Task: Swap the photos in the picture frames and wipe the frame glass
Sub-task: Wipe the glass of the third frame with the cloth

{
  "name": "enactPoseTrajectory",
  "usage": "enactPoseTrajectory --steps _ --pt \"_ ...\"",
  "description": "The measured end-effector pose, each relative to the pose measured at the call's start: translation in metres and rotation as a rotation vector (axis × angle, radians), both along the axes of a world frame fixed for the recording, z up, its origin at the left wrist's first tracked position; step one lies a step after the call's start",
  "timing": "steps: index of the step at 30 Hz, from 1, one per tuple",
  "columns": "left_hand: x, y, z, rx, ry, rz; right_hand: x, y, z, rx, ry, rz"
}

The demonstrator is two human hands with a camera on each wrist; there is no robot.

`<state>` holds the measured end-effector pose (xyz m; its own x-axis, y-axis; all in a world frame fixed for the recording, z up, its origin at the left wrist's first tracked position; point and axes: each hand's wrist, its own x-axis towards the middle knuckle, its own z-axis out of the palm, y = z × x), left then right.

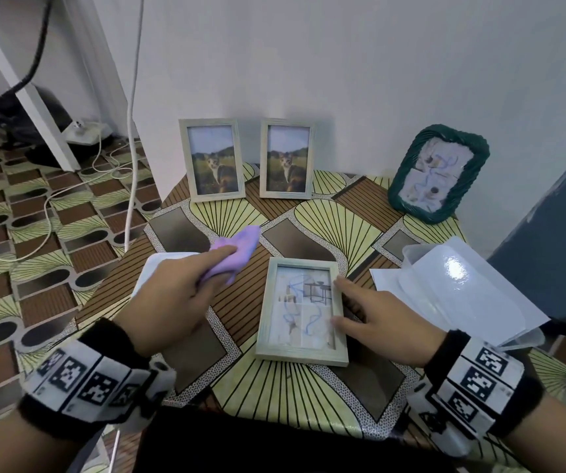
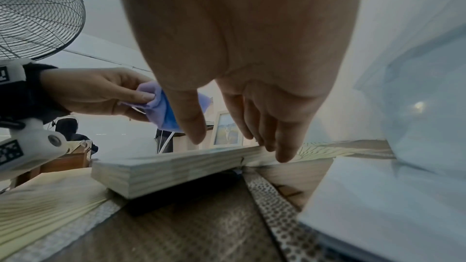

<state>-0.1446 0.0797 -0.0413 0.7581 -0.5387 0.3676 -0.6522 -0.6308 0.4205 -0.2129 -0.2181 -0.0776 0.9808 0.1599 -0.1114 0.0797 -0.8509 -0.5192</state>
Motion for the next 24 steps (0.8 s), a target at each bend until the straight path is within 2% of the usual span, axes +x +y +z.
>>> enactPoseTrajectory --steps 3,5,6,9,11,16,18,20,22,24 --pt "-0.005 -0.035 0.001 0.005 -0.081 -0.122 -0.001 -0.001 0.002 -0.006 -0.022 -0.003" --pt "-0.003 -0.055 -0.008 0.049 0.054 -0.214 0.000 -0.003 0.002 0.000 -0.019 0.002" --pt "-0.002 -0.063 -0.015 0.127 0.122 -0.239 0.000 -0.004 0.003 0.003 -0.013 0.004" --pt "-0.005 -0.076 -0.036 0.580 0.202 -0.270 0.001 -0.007 0.003 0.029 0.003 0.002" --pt "-0.009 -0.079 -0.043 0.689 0.161 -0.283 0.000 -0.008 0.002 0.050 0.002 0.002" --pt "-0.009 -0.076 -0.039 0.585 0.198 -0.291 0.002 -0.010 -0.003 0.103 -0.062 -0.066" --pt "-0.007 -0.072 -0.031 0.411 0.188 -0.270 0.005 -0.009 -0.005 0.152 -0.139 -0.164" --pt "-0.003 -0.067 -0.022 0.137 0.177 -0.222 0.007 -0.009 -0.006 0.190 -0.243 -0.239" --pt "0.002 -0.060 -0.014 -0.105 0.237 -0.152 0.008 -0.007 -0.003 0.192 -0.334 -0.251" --pt "0.011 -0.051 -0.010 -0.186 0.328 -0.102 0.008 -0.002 0.001 0.182 -0.378 -0.206"
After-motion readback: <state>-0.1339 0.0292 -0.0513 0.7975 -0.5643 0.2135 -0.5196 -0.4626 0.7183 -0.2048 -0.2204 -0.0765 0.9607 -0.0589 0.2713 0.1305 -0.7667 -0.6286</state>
